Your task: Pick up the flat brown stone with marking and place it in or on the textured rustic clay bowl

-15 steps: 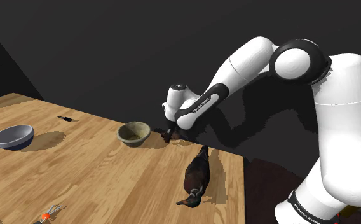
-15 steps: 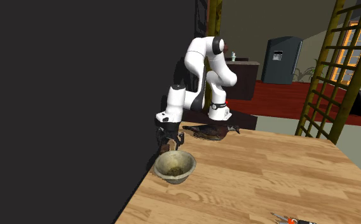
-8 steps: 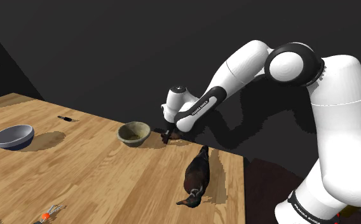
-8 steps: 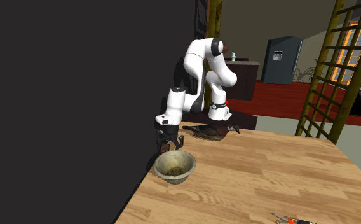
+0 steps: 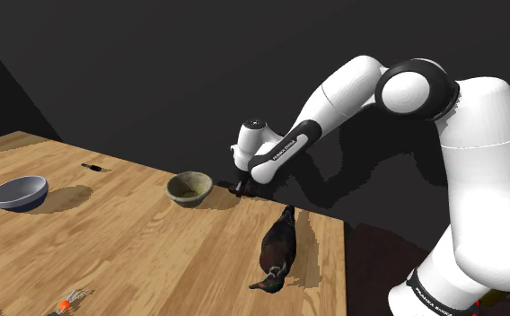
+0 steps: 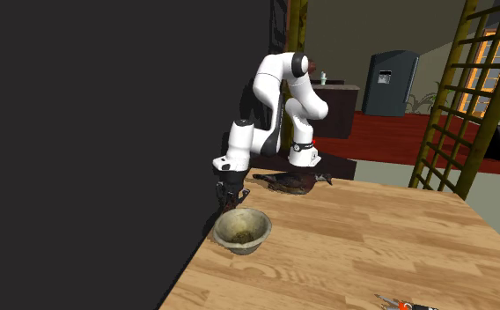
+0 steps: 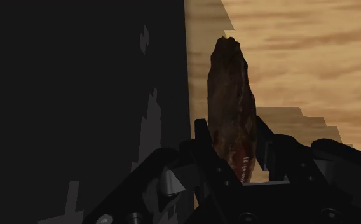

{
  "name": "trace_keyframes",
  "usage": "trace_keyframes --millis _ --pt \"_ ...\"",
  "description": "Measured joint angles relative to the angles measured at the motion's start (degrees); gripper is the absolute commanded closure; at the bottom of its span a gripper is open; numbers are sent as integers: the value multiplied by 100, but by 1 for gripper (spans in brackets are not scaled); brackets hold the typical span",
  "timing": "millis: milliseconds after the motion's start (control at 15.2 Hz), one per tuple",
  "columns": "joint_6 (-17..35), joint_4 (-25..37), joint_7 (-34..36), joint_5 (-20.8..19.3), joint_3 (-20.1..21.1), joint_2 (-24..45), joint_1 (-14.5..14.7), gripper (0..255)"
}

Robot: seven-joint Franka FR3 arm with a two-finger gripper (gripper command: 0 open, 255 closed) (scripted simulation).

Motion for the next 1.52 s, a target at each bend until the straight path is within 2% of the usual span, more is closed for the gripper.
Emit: trace_keyframes --millis 396,1518 --pt "-73 -21 -9 13 18 -45 -13 255" --pt "-1015 -105 -393 451 354 -1043 -265 255"
